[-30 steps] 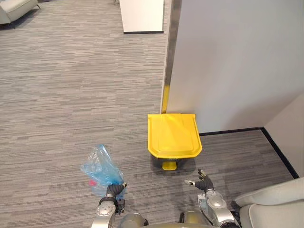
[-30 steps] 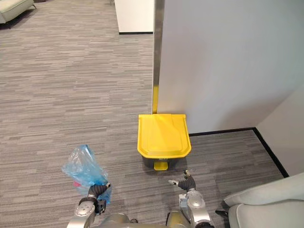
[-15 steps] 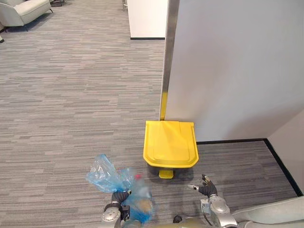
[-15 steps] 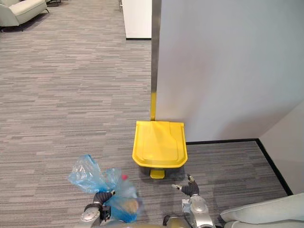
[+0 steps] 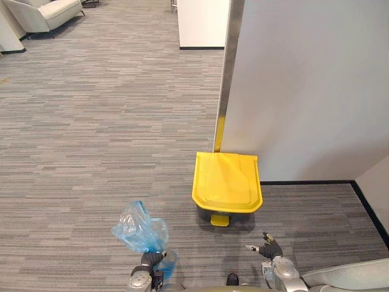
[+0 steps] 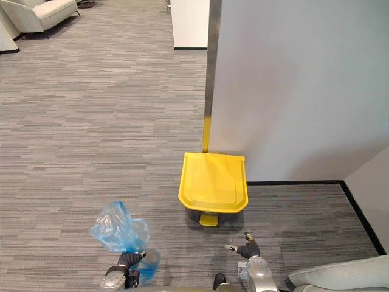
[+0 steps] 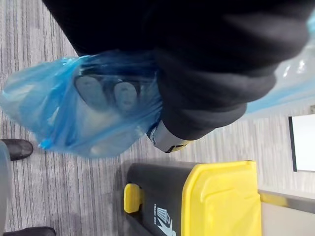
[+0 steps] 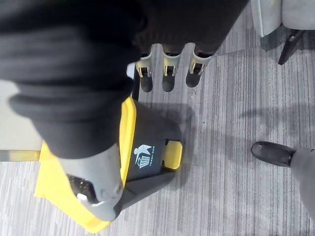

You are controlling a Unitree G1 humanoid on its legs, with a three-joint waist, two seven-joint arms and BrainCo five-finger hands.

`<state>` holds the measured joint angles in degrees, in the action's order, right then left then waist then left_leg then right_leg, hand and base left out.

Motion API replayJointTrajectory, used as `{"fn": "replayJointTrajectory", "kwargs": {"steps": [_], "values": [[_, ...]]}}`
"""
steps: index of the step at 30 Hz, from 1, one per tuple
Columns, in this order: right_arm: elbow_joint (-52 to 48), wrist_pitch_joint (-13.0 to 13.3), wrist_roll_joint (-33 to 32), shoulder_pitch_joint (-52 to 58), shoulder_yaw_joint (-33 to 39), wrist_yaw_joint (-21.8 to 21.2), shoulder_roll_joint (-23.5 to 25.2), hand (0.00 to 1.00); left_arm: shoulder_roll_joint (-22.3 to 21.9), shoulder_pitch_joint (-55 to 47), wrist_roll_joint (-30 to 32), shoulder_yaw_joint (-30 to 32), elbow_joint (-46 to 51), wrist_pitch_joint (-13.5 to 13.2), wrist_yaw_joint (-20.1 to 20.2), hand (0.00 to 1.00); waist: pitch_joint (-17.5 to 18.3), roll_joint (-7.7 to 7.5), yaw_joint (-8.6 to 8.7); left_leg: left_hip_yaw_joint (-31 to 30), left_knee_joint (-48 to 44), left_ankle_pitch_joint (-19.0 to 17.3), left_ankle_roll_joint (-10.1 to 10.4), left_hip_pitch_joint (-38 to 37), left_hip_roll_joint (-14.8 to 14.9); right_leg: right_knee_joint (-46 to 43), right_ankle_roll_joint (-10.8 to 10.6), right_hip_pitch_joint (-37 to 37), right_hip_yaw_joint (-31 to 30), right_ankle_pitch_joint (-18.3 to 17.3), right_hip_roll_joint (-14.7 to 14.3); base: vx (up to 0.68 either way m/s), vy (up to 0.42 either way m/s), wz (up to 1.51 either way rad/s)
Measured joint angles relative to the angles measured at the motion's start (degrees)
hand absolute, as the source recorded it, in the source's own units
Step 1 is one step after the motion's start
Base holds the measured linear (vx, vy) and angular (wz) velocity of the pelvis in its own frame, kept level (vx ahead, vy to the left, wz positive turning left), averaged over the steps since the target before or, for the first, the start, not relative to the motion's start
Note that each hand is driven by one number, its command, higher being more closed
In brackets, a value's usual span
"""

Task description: Gather rubbish on tea table into small bin, then transfer packed bag to large trash can.

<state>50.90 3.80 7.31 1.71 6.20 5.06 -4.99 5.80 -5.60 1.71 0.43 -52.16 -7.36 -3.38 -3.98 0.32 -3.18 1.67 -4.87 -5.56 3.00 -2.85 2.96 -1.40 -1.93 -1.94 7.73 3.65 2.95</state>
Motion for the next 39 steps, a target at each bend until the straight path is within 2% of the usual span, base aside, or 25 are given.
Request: {"fn": "replayJointTrajectory", "kwargs": {"steps": [3, 8, 15, 17, 19, 21, 22, 24, 25, 26, 27, 28, 29, 30, 31, 32, 33, 34, 35, 36, 38, 39], "values": [[0.00, 0.00, -0.01, 0.04, 0.03, 0.09, -0.47, 0.00, 0.53, -0.27, -0.02, 0.03, -0.23, 0.01, -0.45, 1.00, -0.03, -0.07, 0.76, -0.47, 0.57, 0.22, 0.40, 0.07, -0.16, 1.23, -0.17, 0.23, 0.14, 0.41, 0.01, -0.06, -0.019, 0.02], [0.00, 0.00, -0.03, 0.84, 0.61, 0.23, -0.49, 0.00, 0.51, -0.08, -0.05, -0.30, -0.23, 0.06, -0.42, 1.00, -0.18, -0.26, 0.95, -3.37, 0.83, 0.19, 0.62, 0.66, -0.55, 2.28, -0.20, 0.93, 2.01, 0.31, 0.18, -0.01, -0.016, 0.20], [0.00, 0.01, -0.70, 0.31, 2.39, 0.32, -0.47, 0.00, 0.54, 0.00, -0.05, -0.46, -0.18, 0.22, -0.39, 1.00, -0.33, -0.57, 0.86, -4.72, 0.95, 0.30, 0.19, 1.09, -0.31, 0.90, -0.60, 0.90, 3.49, -1.55, 0.16, 0.06, -0.007, 0.11], [0.00, 0.01, -0.70, -0.11, 2.47, 0.32, -0.45, 0.00, 0.60, 0.27, -0.07, -0.44, -0.14, 0.19, -0.38, 1.00, -0.54, -0.86, 0.88, -3.94, 0.73, -0.40, -0.53, 0.86, -0.25, -1.23, -0.75, 0.11, 3.12, -3.12, 0.30, 0.08, 0.017, -0.09], [0.00, 0.01, -0.70, -0.36, 2.74, 0.32, -0.38, 0.00, 0.71, 0.46, -0.07, -0.34, -0.01, 0.18, -0.38, 1.00, -0.83, -1.30, 0.74, -2.88, -0.16, -1.52, -0.72, 0.81, -0.31, -5.44, -0.94, -1.71, 2.24, -5.52, 1.14, 0.07, 0.045, -0.18], [-0.06, 0.00, -0.76, -0.53, 3.68, 0.43, -0.05, 0.00, 1.17, 0.45, -0.08, -0.34, 0.09, 0.19, -0.35, 1.00, -1.49, -2.34, 0.98, -1.86, -4.11, -4.91, -1.69, 0.91, -1.54, -15.37, -2.52, -4.65, 1.15, -11.12, 3.39, 0.11, 0.102, -0.13], [-0.20, -0.01, -0.88, -0.45, 4.17, 0.56, 0.04, 0.00, 1.27, 0.54, -0.09, -0.33, 0.44, 0.21, -0.37, 1.00, -1.78, -2.69, 0.89, -1.56, -5.97, -6.47, -2.10, 0.83, -1.91, -19.31, -3.40, -5.66, 0.36, -12.68, 4.23, 0.12, 0.100, -0.09], [-0.98, -0.02, -1.27, -0.35, 4.61, 1.06, 0.24, 0.00, 1.29, 0.51, -0.10, -0.31, 2.57, 0.20, -0.38, 1.00, -2.83, -2.73, 0.89, -1.78, -9.29, -9.86, -3.61, 0.41, -2.30, -30.87, -4.69, -9.66, -0.85, -13.28, 5.91, 0.09, 0.080, -0.01], [-1.31, -0.04, -1.73, -0.05, 4.59, 1.07, 0.51, 0.00, 1.49, 0.58, -0.13, -0.17, 4.01, 0.20, -0.42, 1.00, -4.32, -2.73, 0.93, -2.35, -11.53, -11.67, -4.56, -1.44, -2.64, -42.38, -6.92, -14.52, -1.62, -12.55, 6.69, 0.12, 0.066, 0.08], [-1.44, -0.13, -2.13, 0.35, 4.63, 1.06, 0.80, 0.00, 1.46, 0.55, -0.14, -0.26, 4.29, 0.25, -0.43, 1.00, -4.63, -2.33, 0.86, -2.64, -12.45, -12.81, -4.85, -2.03, -2.58, -45.22, -6.57, -16.20, -2.02, -13.54, 6.47, 0.22, 0.086, 0.06], [-2.58, -0.25, -2.77, 0.68, 4.63, 0.98, 1.56, 0.00, 1.78, 0.87, -0.59, -0.10, 4.42, 0.45, -0.52, 1.00, -4.72, -2.18, 0.82, -3.03, -14.77, -15.43, -5.04, -3.18, -1.53, -45.42, -4.05, -19.25, -1.49, -16.08, 4.32, 0.21, 0.038, 0.04], [-3.19, -0.22, -2.94, 0.69, 4.70, 1.02, 1.78, 0.00, 2.27, 1.29, -0.94, -0.19, 4.41, 0.58, -0.51, 1.00, -4.85, -2.36, 0.88, -3.13, -15.27, -16.04, -5.23, -3.69, -1.22, -43.84, -3.92, -20.29, -1.37, -16.05, 3.66, 0.33, 0.008, 0.16], [-4.25, -0.20, -3.99, 0.66, 5.04, 1.06, 1.83, 0.00, 2.98, 2.65, -1.08, -0.23, 4.41, 0.68, -0.52, 1.00, -5.18, -2.77, 0.88, -3.67, -15.59, -17.09, -5.24, -4.71, -0.92, -37.94, -3.78, -22.07, -0.94, -15.58, 2.08, 0.31, -0.022, 0.37], [-5.20, -0.20, -5.01, 0.60, 6.41, 1.25, 1.70, 0.00, 3.24, 4.45, -1.08, -0.24, 4.42, 0.72, -0.51, 1.00, -5.54, -2.97, 1.00, -4.43, -15.89, -17.96, -5.16, -5.54, -0.78, -29.92, -3.44, -23.39, 0.00, -13.06, 1.14, 0.33, -0.045, 0.45], [-5.20, -0.18, -5.25, 0.27, 7.31, 1.37, 1.62, 0.00, 3.24, 5.41, -1.08, -0.08, 4.51, 0.71, -0.51, 1.00, -6.08, -3.12, 1.10, -4.86, -16.00, -18.53, -5.06, -6.18, -0.88, -25.50, -3.07, -23.10, 0.22, -11.53, 0.70, 0.31, -0.079, 0.58], [-5.20, -0.18, -5.77, 0.15, 8.31, 1.53, 1.20, 0.00, 3.44, 6.68, -1.08, 0.20, 4.97, 0.55, -0.52, 1.00, -6.75, -3.63, 1.14, -5.13, -16.20, -19.92, -3.85, -7.93, -1.37, -18.92, -2.27, -22.05, 0.04, -10.30, -0.10, 0.51, -0.109, 0.52], [-5.11, -0.24, -6.37, -0.01, 10.21, 1.84, 0.27, 0.00, 2.77, 7.81, -1.08, 0.37, 4.96, 0.55, -0.68, 1.00, -7.13, -2.29, 1.19, -6.04, -16.97, -21.22, -2.59, -9.59, -0.16, -20.20, -0.81, -20.85, 0.09, -8.79, -0.79, 0.51, -0.095, 0.40], [-5.31, -0.25, -6.84, -0.27, 11.48, 2.16, 0.16, 0.00, 2.65, 8.26, -1.06, 0.09, 5.15, 0.50, -0.64, 1.00, -7.52, -1.36, 0.97, -6.03, -17.66, -20.71, -1.99, -9.49, 0.87, -21.37, -0.73, -20.78, 0.38, -10.67, -1.21, 0.42, -0.072, 0.27], [-6.23, -0.26, -7.36, -0.16, 12.27, 2.49, 0.10, 0.00, 2.58, 8.78, -1.06, -0.17, 5.58, 0.47, -0.51, 1.00, -7.85, -1.17, 1.05, -6.04, -18.62, -19.41, -1.25, -9.02, 1.05, -22.80, -0.18, -20.97, 0.29, -11.63, -1.01, 0.29, -0.091, 0.35], [-9.39, 0.82, -8.25, 1.63, 14.90, 2.67, 0.40, 0.00, 2.36, 9.08, -1.06, -0.12, 6.03, 0.46, -0.58, 1.00, -7.89, -1.17, 1.50, -6.43, -19.18, -18.10, -0.96, -9.79, 1.12, -26.73, 1.33, -21.19, -0.26, -13.98, -0.96, 0.38, -0.143, 0.39], [-11.76, 1.13, -9.69, 2.13, 19.09, 2.57, -0.46, 0.00, 2.59, 9.47, -1.06, -0.01, 6.66, 0.40, -0.56, 1.00, -7.85, -0.80, 1.86, -7.01, -19.32, -17.89, -0.73, -11.71, 2.41, -32.20, 2.15, -21.37, 0.57, -17.66, -1.21, 0.40, -0.139, 0.23], [-11.70, 1.04, -10.18, 2.12, 19.90, 2.53, -0.47, 0.00, 2.47, 9.99, -1.04, 0.01, 6.66, 0.40, -0.51, 1.00, -7.86, -0.77, 2.08, -7.56, -19.33, -17.89, -0.73, -11.71, 2.67, -32.61, 2.81, -21.40, 0.90, -18.07, -1.21, 0.32, -0.105, 0.24]]}}
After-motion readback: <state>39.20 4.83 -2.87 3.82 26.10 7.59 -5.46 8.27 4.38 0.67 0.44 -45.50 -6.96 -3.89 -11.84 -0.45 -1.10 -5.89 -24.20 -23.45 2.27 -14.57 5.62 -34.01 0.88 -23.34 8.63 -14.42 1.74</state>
